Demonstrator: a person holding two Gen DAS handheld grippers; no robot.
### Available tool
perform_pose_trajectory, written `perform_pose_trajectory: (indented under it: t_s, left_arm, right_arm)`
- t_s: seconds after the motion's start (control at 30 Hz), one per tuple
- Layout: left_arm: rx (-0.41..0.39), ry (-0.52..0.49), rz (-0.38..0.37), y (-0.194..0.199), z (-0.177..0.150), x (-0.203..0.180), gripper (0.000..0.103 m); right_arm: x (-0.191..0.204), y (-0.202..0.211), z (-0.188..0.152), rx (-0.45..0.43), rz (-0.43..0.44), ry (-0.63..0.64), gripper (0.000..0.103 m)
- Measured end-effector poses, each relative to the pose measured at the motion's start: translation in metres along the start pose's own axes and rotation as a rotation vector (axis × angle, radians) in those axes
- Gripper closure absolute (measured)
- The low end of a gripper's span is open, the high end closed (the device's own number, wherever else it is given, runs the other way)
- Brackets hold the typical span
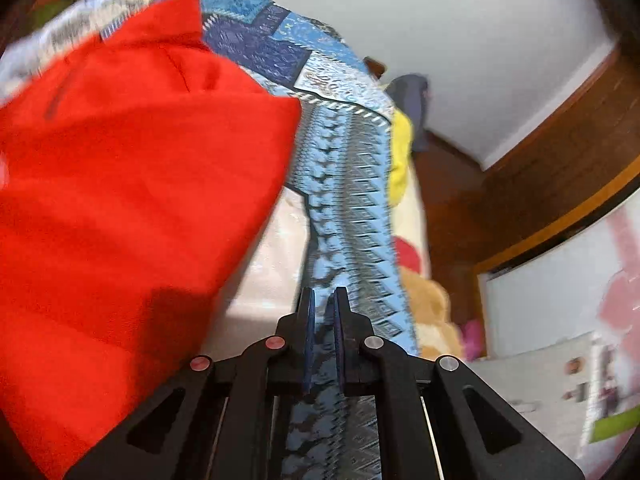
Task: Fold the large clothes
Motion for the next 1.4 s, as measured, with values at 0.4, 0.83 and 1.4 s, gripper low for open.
perform_pose_trajectory:
  t_s: [0.4,0.83,1.4]
  left_arm:
    - [-0.092,-0.153,0.197,0.069,0.007,0.008,0.016]
    - [0.033,-0.18,0.329,-0.008,0.006,0.019,0.014]
    - [0.038,-0.253,0.347,0.042,-0.029,0.011,0.015]
  right_arm:
    - [0.015,0.058,0.037,0.033,0.399,-0.189,0.098]
    - [0.064,-0.004,0.003,-0.04,-0.007,0.162,0.098]
    - [-0.006,0.02,0.007,-0.026,0.104,-0.021,0.014]
Point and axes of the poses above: each gripper's, at about its wrist camera, not at the fingertips, and y roughly against the way its jaws point, x to its left, z to its top, the point moved 7 cm from there along -y, roughly the way its jaws point, and after that the axes turned 15 degrees about -y, right-handed, at the moved point
